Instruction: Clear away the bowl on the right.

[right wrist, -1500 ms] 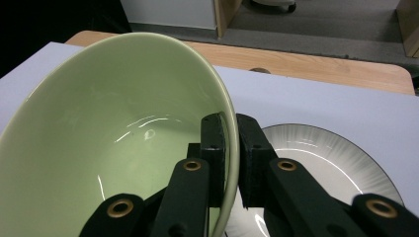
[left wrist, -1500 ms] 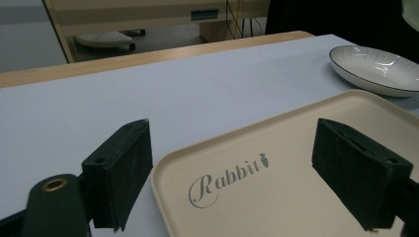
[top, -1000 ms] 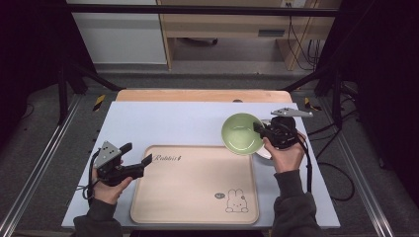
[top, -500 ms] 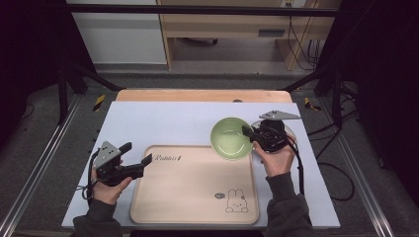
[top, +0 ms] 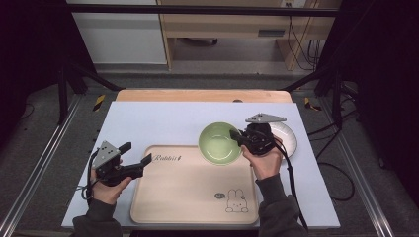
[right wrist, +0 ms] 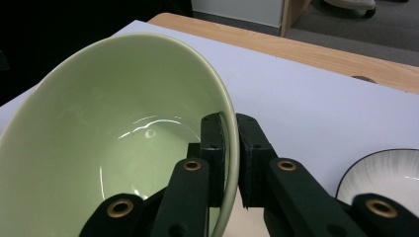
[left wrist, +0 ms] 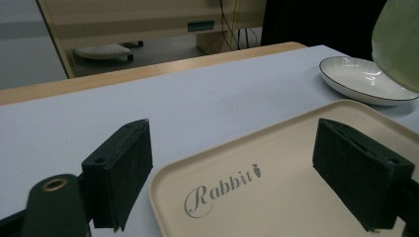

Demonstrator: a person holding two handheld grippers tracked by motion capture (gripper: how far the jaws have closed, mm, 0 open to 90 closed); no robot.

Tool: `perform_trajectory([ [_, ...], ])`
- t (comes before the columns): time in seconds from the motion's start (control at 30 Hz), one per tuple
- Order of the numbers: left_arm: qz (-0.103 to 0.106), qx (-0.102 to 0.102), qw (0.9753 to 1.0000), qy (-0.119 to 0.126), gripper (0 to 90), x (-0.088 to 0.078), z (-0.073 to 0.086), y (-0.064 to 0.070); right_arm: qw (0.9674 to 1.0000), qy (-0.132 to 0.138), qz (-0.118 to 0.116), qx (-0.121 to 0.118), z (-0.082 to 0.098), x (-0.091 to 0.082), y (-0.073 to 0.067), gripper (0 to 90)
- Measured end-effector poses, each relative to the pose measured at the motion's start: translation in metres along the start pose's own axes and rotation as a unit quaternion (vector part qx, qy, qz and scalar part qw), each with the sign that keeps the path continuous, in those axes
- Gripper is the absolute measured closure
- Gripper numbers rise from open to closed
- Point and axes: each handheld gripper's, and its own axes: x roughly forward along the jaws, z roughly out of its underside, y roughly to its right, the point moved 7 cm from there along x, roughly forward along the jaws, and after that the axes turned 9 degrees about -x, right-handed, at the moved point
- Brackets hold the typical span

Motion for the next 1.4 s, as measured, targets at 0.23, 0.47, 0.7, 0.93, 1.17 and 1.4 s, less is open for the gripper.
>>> perform_trajectory([
  [0.23, 0.0, 0.0, 1.0, 0.0, 15.0, -0.001, 0.0, -0.001, 0.9999, -0.004, -0.01, -0.003, 0.001, 0.008, -0.007, 83.6],
  [0.47, 0.001, 0.0, 1.0, 0.001, 15.1, -0.001, -0.001, 0.0, 0.9997, -0.01, -0.023, -0.003, 0.004, 0.018, -0.018, 83.6],
  [0.7, 0.001, -0.001, 1.0, 0.005, 15.1, -0.002, -0.002, -0.001, 0.9993, -0.018, -0.032, -0.007, 0.006, 0.027, -0.026, 83.6],
  [0.93, 0.001, -0.001, 1.0, 0.005, 15.1, -0.002, -0.002, 0.0, 0.9988, -0.026, -0.041, -0.008, 0.011, 0.041, -0.033, 83.6],
  [1.17, 0.002, -0.002, 1.0, 0.006, 15.1, -0.003, -0.003, 0.0, 0.9984, -0.033, -0.045, -0.003, 0.015, 0.05, -0.037, 83.6],
  [1.4, 0.001, -0.002, 1.0, 0.005, 15.1, -0.002, -0.003, -0.001, 0.9976, -0.048, -0.049, 0.007, 0.024, 0.062, -0.039, 83.6],
])
